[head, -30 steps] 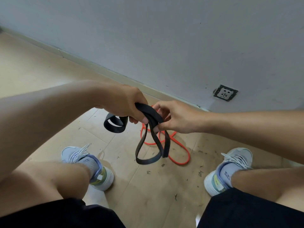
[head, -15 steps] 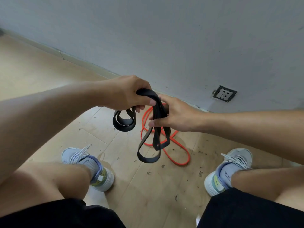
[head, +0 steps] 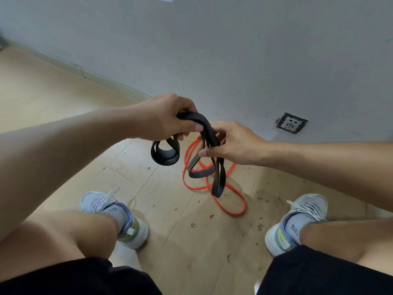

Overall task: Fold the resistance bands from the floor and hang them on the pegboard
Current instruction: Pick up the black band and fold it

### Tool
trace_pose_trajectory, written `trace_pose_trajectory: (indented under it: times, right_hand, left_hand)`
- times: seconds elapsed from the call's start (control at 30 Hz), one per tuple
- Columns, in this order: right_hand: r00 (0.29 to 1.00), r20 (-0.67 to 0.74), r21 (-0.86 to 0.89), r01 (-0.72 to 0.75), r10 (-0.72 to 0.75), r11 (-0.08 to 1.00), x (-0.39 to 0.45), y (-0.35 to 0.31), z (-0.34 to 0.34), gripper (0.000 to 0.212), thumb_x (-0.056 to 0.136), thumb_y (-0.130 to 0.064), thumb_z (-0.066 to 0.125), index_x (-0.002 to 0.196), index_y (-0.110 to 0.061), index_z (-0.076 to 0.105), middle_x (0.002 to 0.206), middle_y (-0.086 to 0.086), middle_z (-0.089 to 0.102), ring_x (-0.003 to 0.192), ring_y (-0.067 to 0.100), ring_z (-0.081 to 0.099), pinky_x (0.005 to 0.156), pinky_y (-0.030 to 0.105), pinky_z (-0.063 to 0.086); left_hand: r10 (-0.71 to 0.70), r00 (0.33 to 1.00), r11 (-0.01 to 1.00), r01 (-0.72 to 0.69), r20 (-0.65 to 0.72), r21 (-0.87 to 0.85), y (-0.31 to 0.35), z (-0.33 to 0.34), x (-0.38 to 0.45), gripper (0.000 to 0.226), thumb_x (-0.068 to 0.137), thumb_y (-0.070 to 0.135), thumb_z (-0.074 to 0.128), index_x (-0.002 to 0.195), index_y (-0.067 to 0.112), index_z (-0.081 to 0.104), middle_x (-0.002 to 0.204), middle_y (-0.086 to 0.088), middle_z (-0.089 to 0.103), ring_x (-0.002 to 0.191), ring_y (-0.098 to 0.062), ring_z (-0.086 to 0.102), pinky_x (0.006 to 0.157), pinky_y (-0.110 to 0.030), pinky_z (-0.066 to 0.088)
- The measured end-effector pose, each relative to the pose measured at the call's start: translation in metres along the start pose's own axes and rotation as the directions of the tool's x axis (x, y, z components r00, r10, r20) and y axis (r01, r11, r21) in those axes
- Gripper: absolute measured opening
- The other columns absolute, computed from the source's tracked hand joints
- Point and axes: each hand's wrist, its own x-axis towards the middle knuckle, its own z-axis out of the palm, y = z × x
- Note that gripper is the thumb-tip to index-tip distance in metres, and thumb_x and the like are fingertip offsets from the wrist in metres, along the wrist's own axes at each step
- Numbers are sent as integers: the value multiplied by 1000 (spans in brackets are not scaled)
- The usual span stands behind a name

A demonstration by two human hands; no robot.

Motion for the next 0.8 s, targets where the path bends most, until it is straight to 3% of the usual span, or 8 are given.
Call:
trace_pose_trajectory:
  times: [0.1,0.2,0.27,0.37,0.43,0.53,0.63,0.8]
  right_hand:
    - [999,32,58,-19,17,998,-3,-4,0,28,77,-37,90,88,-22,69,75,-19,67,71,-1,65,67,16,52]
    - [998,60,134,-24,16,991,-5,-7,0,31,79,-29,89,91,-9,69,82,-3,73,78,9,71,80,30,58]
    - [994,105,169,-16,-2,985,-6,-6,0,22,83,-22,86,92,-11,70,85,4,75,82,17,76,84,35,61]
    - [988,153,197,-36,5,980,-10,-7,-1,22,84,-16,85,98,-14,69,89,2,79,85,17,78,92,46,61]
    - [988,157,191,-42,12,981,-11,-14,-2,33,81,-15,87,102,-12,62,90,1,81,83,18,79,91,48,60]
    - [991,130,103,-11,-2,995,-10,-27,-3,48,73,-16,92,100,-18,52,85,0,81,76,19,79,87,47,61]
    - [991,131,63,13,-22,998,-9,-29,-6,53,71,-14,93,102,-16,50,85,3,81,75,21,78,85,52,60]
    - [979,203,56,-39,27,998,-7,-11,-11,46,80,-11,86,109,-21,51,94,0,81,85,23,78,90,53,60]
  left_hand:
    - [-10,1000,993,10,1,-115,1,2,-1,10,95,36,68,93,26,67,74,3,74,65,0,68,66,-16,51]
    - [-24,998,962,38,54,-272,0,1,-1,12,95,28,69,97,16,69,80,-3,75,78,-14,74,81,-35,58]
    - [-36,990,951,75,136,-299,-5,-4,-1,12,94,22,70,100,11,69,87,-9,77,85,-21,74,88,-40,56]
    - [-84,946,957,165,313,-239,-14,-11,-5,19,88,14,76,102,9,65,87,-11,77,82,-18,72,83,-36,52]
    - [-134,928,974,187,347,-125,-16,-5,-7,33,80,25,84,104,16,63,79,-1,76,72,-10,69,75,-31,49]
    - [-97,952,995,101,289,-2,-6,13,-4,44,70,43,90,98,26,62,66,9,67,57,-4,57,59,-22,40]
    - [-57,973,992,29,222,125,4,18,3,40,70,46,89,91,26,61,53,14,57,51,-5,52,49,-18,34]
    - [-35,982,974,-8,184,227,8,16,8,20,80,42,80,79,24,72,70,0,71,63,-18,62,58,-30,44]
